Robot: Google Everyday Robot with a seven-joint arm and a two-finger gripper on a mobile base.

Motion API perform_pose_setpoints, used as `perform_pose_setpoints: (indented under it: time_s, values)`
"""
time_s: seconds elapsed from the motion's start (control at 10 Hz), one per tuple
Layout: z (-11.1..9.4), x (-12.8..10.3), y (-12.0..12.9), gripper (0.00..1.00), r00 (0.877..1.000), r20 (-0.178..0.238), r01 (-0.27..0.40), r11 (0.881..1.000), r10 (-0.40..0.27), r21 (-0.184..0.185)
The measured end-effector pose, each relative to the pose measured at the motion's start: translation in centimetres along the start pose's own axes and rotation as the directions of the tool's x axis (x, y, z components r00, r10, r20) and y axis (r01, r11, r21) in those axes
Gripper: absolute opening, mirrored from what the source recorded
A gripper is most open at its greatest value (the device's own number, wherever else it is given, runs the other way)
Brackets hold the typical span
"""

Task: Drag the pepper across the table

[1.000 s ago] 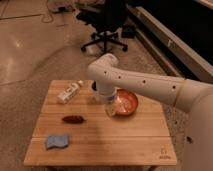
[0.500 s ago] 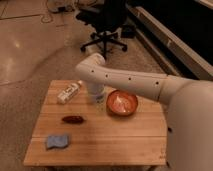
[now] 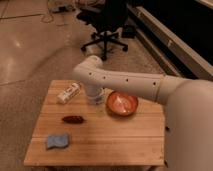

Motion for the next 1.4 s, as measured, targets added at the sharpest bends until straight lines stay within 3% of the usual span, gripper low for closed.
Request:
perform_pose_setpoints:
  time_s: [0.2, 0.6, 0.8, 1.0, 1.2, 1.4]
  values:
    - [0.2, -1.4, -0.7, 0.45, 1.000, 0.006, 0.008, 1.000, -0.008, -0.002]
    - [-0.3, -1.1, -0.8, 0.45, 1.000, 0.000, 0.011, 1.000, -0.011, -0.005]
    - [1.4, -2.0, -0.4, 0.45, 0.999, -0.002, 0.047, 0.999, -0.047, 0.001]
    - [2.2, -2.2, -0.8, 0.45, 0.999, 0.001, 0.040, 0.999, -0.040, 0.002]
    - [1.4, -1.2, -1.4, 0.45, 0.999, -0.002, 0.043, 0.999, -0.043, 0.003]
    - [1.6, -1.1, -0.4, 0.45, 0.998, -0.004, 0.069, 0.998, -0.069, -0.010]
